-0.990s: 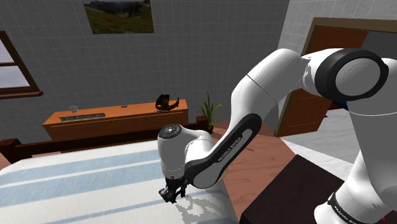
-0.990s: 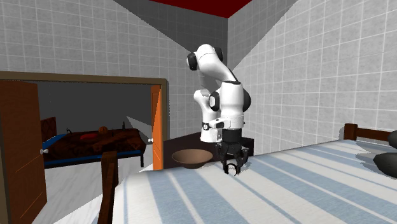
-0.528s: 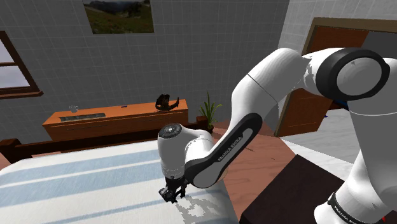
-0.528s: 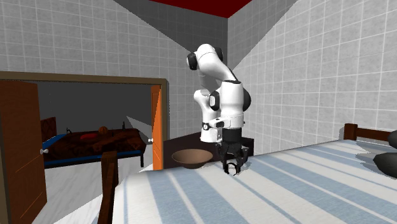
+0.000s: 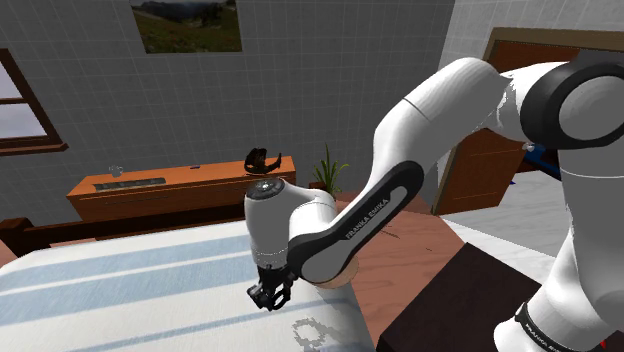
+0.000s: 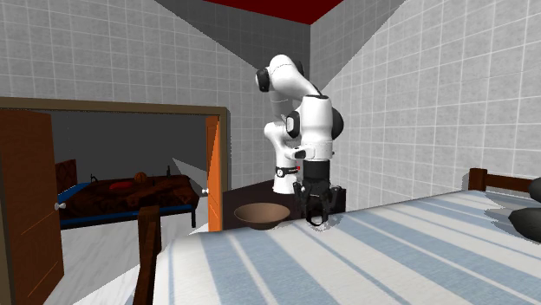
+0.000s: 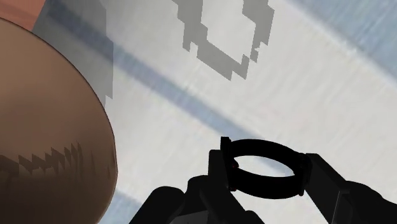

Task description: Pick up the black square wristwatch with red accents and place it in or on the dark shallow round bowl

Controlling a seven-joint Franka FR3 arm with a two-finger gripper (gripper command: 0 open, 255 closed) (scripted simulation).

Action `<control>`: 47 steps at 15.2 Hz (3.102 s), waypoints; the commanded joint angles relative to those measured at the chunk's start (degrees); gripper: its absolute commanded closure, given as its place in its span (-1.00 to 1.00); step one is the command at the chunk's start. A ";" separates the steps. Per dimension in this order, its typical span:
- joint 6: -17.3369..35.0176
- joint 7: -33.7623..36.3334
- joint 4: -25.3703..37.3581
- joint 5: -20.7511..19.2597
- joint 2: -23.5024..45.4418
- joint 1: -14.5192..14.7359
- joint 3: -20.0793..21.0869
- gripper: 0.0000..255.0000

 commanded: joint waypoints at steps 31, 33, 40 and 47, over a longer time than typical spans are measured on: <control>-1.77 -26.57 -17.75 15.23 -22.94 -17.76 -0.33 1.00; -0.31 -26.00 -18.18 14.40 -21.77 -17.65 -0.47 1.00; 4.65 -23.70 -19.26 11.07 -17.35 -17.02 -1.34 1.00; 7.33 -22.24 -19.58 8.95 -14.68 -16.43 -2.17 1.00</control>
